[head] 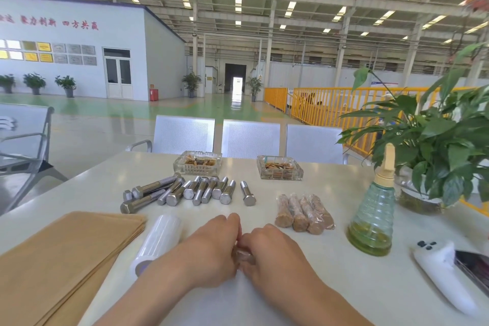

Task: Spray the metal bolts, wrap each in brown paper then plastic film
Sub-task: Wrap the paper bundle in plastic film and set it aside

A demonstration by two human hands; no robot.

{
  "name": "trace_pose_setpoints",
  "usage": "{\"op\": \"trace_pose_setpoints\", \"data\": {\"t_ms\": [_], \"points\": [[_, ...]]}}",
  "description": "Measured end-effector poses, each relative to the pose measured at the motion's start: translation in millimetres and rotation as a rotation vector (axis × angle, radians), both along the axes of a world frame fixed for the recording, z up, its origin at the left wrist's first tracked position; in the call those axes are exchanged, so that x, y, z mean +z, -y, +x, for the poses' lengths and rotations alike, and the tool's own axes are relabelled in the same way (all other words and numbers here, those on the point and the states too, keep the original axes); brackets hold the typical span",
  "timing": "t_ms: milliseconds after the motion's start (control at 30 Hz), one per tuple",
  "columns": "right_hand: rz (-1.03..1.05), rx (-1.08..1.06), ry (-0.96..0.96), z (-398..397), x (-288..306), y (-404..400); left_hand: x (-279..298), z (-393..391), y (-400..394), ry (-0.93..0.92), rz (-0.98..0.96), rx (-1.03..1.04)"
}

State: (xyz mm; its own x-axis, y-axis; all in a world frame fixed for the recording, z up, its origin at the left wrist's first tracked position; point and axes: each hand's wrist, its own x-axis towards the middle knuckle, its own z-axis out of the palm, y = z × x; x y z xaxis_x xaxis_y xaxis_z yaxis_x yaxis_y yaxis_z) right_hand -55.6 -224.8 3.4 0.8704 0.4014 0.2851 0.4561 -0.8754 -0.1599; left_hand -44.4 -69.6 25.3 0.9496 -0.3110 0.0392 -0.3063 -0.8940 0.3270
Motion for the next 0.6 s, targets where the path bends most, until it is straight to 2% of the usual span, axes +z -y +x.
{"op": "trace_pose_setpoints", "data": {"t_ms": [67, 133, 200, 233, 300, 367, 500, 600], "points": [[-0.023, -0.027, 0.032, -1, -1, -4, 11, 1, -14, -0.087, -0.098, 0.028], [-0.03, -0.046, 0.045, -2, -1, -6, 26, -2, -37, -0.056, -0.1, 0.163], [-0.043, -0.056, 0.049, -3, 0, -7, 33, -3, -64, 0.101, 0.167, 0.381], [-0.047, -0.062, 0.052, -4, 0, -8, 32, -3, -74, 0.103, 0.279, 0.476], [-0.046, -0.083, 0.058, -8, 0, -12, 26, -4, -82, -0.008, 0.304, 0.536], [-0.033, -0.107, 0.075, -12, -1, -15, 20, -8, -81, -0.106, 0.208, 0.51], [-0.019, -0.145, 0.105, -19, -1, -19, 26, -13, -88, -0.075, -0.026, 0.524], [-0.011, -0.152, 0.085, -21, -2, -19, 62, -22, -91, -0.073, -0.5, 0.498]]}}
